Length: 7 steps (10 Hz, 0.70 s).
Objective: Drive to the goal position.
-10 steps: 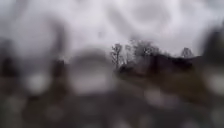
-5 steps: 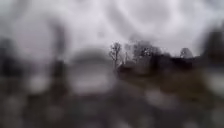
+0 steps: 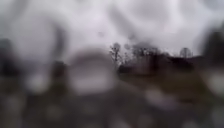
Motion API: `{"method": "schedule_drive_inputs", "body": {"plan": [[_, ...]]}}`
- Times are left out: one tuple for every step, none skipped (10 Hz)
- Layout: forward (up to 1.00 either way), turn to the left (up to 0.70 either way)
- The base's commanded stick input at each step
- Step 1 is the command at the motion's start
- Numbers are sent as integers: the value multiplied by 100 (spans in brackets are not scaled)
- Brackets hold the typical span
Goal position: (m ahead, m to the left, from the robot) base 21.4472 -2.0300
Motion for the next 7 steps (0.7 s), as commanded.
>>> {"method": "schedule_drive_inputs", "body": {"plan": [[85, 0], [85, 0], [85, 0], [85, 0], [85, 0], [85, 16], [85, 34]]}}
